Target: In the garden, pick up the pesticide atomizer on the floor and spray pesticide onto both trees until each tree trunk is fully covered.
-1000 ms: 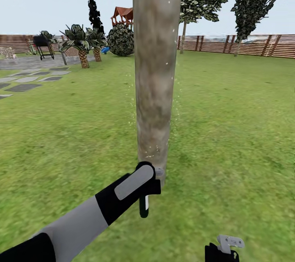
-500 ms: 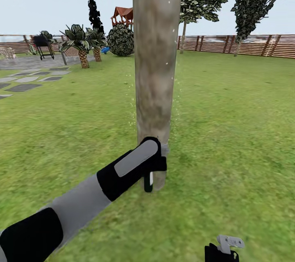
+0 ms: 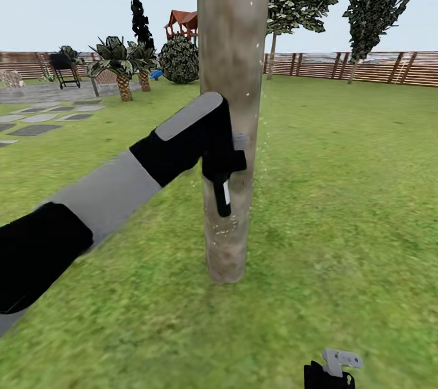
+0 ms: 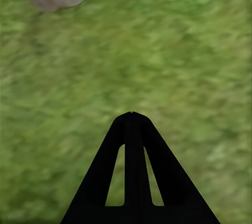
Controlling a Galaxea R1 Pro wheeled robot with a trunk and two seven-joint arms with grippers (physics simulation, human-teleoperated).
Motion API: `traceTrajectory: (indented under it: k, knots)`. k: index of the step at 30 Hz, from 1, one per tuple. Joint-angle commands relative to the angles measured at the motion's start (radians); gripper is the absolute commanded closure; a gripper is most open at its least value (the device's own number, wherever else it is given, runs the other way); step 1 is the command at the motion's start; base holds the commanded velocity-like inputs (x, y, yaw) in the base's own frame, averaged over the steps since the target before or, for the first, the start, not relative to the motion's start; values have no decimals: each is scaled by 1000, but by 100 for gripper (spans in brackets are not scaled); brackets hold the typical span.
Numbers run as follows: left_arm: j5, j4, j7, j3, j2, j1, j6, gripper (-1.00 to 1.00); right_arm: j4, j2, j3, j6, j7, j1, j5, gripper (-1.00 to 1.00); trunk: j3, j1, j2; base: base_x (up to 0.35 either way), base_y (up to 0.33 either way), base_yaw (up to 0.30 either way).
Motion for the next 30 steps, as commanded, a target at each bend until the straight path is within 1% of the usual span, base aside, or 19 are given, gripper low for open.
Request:
traceTrajectory:
  k: [1,2,3,4,7,8,9,10,12,14,18,20,24,30]
  knots:
    - [34,12,9,-1,0,-39,13,100,-2,-1,2,1,-9,0,-9,100,-1,0,0,0,0,0]
    - [60,28,9,-1,0,-76,12,100,-2,-1,2,1,-9,0,-9,100,-1,0,0,0,0,0]
    - [77,45,8,0,-1,-111,12,100,-2,-1,3,1,-9,0,-9,100,-1,0,0,0,0,0]
    - [92,70,7,0,-3,-160,12,100,-2,-1,3,1,-9,0,-9,100,-1,0,0,0,0,0]
    - [95,116,5,0,-6,-251,13,100,-2,-1,3,2,-9,0,-9,100,-1,0,0,0,0,0]
    - [95,120,5,0,-6,-264,13,100,-2,-1,3,2,-9,0,-9,100,-1,0,0,0,0,0]
    - [95,135,5,1,-7,-313,13,100,-2,-1,3,2,-9,0,-9,100,-1,0,0,0,0,0]
    - [95,148,5,3,-7,-338,13,100,-2,-1,3,2,-9,0,-9,100,-1,0,0,0,0,0]
    - [95,175,5,21,-8,-387,12,100,-2,-1,3,3,-10,0,-9,100,-1,0,0,0,0,0]
    - [95,215,6,45,-8,-458,12,100,-2,-1,3,3,-10,0,-9,100,-1,0,0,0,0,0]
    - [95,253,6,74,-10,-538,12,100,-2,-1,3,3,-11,0,-9,100,-1,0,0,0,0,0]
    - [95,288,5,95,-10,-585,12,100,-2,-1,3,3,-11,0,-9,100,-1,0,0,0,0,0]
    - [95,302,4,109,-10,-605,11,100,-2,-1,3,3,-11,0,-9,100,-1,0,0,0,0,0]
    - [95,299,-1,112,-10,-601,11,100,-2,-1,3,3,-11,0,-9,100,-1,0,0,0,0,0]
